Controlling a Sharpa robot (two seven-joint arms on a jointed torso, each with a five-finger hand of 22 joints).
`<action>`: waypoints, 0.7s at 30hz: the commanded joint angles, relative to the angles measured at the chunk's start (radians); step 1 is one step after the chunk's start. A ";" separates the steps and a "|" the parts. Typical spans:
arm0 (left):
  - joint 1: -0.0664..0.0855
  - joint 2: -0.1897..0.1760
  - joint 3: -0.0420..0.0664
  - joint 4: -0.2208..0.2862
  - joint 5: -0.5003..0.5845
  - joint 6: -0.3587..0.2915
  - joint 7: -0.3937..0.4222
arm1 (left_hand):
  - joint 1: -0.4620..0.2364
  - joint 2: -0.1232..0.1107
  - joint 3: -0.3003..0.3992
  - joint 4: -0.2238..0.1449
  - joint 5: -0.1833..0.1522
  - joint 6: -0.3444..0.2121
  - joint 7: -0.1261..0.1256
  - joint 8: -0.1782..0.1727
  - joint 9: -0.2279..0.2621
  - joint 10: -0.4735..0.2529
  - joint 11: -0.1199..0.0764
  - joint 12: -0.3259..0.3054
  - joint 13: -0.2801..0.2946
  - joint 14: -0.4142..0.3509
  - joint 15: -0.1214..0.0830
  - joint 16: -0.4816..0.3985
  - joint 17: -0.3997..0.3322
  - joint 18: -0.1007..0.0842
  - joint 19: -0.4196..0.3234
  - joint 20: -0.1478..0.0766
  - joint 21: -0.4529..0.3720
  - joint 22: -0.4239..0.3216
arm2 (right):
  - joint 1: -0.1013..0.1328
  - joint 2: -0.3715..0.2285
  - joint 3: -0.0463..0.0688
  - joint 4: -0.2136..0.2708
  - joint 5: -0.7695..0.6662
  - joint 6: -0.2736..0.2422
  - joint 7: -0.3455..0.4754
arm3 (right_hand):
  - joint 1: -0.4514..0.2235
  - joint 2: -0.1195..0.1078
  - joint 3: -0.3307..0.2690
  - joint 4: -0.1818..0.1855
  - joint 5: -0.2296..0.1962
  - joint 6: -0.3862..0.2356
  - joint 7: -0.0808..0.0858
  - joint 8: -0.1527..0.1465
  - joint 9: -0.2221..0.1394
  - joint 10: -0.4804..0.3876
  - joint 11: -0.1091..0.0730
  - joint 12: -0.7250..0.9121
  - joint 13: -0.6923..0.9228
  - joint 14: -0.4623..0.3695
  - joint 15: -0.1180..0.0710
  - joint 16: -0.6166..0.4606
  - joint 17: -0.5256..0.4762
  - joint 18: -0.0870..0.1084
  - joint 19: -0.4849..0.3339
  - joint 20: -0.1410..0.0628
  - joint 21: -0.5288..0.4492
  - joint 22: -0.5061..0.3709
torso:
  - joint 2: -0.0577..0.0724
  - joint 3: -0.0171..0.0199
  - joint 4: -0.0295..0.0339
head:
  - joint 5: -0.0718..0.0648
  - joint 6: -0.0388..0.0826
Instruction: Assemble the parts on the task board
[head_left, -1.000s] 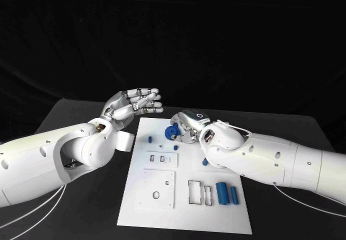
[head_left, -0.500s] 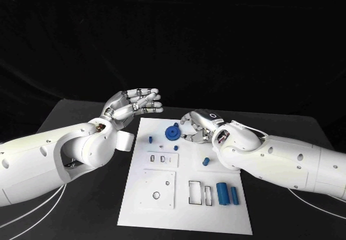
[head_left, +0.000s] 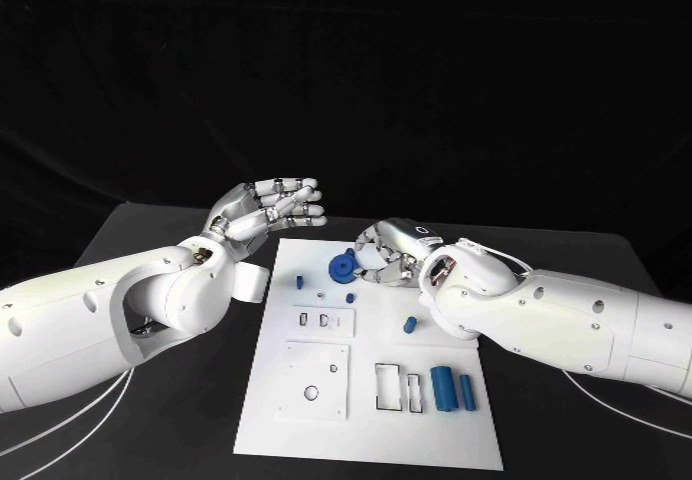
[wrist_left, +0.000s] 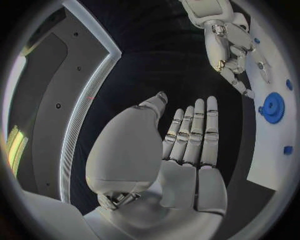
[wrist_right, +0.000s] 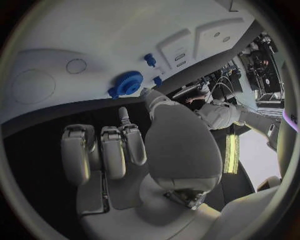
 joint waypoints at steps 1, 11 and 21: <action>0.001 0.003 0.001 0.001 0.004 0.014 0.009 | -0.009 -0.002 0.006 -0.003 0.000 -0.007 0.066 -0.005 -0.001 -0.001 0.003 -0.003 0.000 -0.004 0.000 -0.003 0.001 0.012 -0.003 0.007 -0.005 -0.001 | -0.001 0.012 0.000 -0.012 0.032 0.049 0.013 | -0.001 0.014 0.000 0.006 0.005 -0.005 0.001 -0.005 -0.002 0.013 0.006 0.006 0.135 0.101 0.009 0.005 0.241 -0.013 0.043 0.007 0.006 0.191 | 0.002 -0.0008 -0.0012 | 0.000 -0.001; 0.001 0.005 0.001 0.001 0.004 0.015 0.008 | -0.009 -0.002 0.006 -0.003 0.000 -0.007 0.066 -0.005 -0.001 -0.001 0.003 -0.003 0.000 -0.004 0.000 -0.003 0.001 0.012 -0.003 0.007 -0.005 -0.001 | -0.015 0.058 -0.003 -0.067 0.043 0.104 0.006 | -0.008 0.023 0.003 0.016 0.014 -0.008 0.003 -0.011 -0.006 0.013 0.007 0.006 0.135 0.101 0.011 0.005 0.241 -0.013 0.042 0.008 0.004 0.189 | 0.002 -0.0003 0.0013 | 0.001 -0.006; 0.001 0.004 0.001 0.001 0.004 0.014 0.008 | -0.009 -0.002 0.006 -0.003 0.000 -0.007 0.066 -0.005 -0.001 -0.001 0.003 -0.003 0.000 -0.004 0.000 -0.003 0.001 0.012 -0.003 0.007 -0.005 -0.001 | -0.019 0.079 -0.005 -0.102 0.046 0.128 -0.001 | -0.012 0.025 0.003 0.018 0.015 -0.009 0.004 -0.013 -0.007 0.013 0.008 0.006 0.134 0.100 0.011 0.004 0.238 -0.012 0.040 0.009 0.002 0.187 | 0.000 -0.0002 -0.0023 | 0.002 -0.008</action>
